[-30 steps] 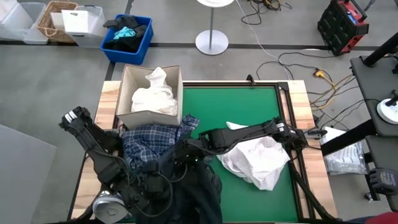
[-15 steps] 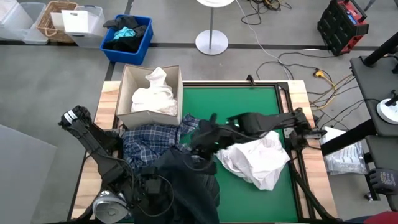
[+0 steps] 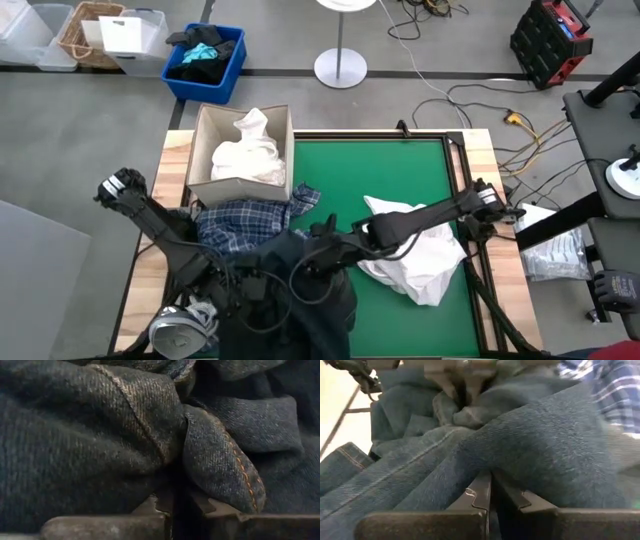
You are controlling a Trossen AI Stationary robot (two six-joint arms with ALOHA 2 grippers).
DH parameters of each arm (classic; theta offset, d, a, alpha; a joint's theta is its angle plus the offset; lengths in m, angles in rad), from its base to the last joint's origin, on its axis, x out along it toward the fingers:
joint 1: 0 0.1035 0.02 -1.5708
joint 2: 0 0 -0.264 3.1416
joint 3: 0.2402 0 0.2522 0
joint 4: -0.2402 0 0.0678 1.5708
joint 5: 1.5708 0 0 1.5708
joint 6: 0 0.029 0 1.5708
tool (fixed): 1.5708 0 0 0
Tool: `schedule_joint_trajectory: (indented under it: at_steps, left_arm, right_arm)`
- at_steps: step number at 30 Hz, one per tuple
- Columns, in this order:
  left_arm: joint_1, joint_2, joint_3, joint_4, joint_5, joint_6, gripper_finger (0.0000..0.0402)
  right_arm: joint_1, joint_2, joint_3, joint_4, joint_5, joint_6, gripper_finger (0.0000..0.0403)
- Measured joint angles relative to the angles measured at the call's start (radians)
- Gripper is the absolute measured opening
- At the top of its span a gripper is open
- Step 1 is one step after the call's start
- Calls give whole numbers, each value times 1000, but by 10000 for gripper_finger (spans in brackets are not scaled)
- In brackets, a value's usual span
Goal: Sort clothes
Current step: Put the blue pants into the blue laundry organizer
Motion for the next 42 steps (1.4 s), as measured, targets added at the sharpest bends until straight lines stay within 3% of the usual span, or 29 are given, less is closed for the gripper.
schedule_joint_trajectory:
  at_steps: [9,14,18,25,31,36,42]
  left_arm:
    - [9,-75,115,-59,-146,-5,0]
    - [10,-75,219,-172,-200,8,0]
    - [9,-75,241,-171,-205,39,0]
    - [22,-72,151,53,-131,123,0]
    - [23,-76,-11,211,-107,69,0]
    - [23,-79,-119,258,-62,16,0]
    - [21,-79,-168,263,-38,12,0]
  right_arm:
    - [-22,8,-248,252,-48,10,12]
    - [-24,59,-271,275,-56,3,12]
    - [-26,109,-272,277,-52,-2,12]
    - [-57,150,-273,277,-32,54,12]
    - [-79,119,-276,296,-15,69,12]
    - [-79,61,-269,291,5,86,12]
    - [-68,-54,-270,269,33,109,12]
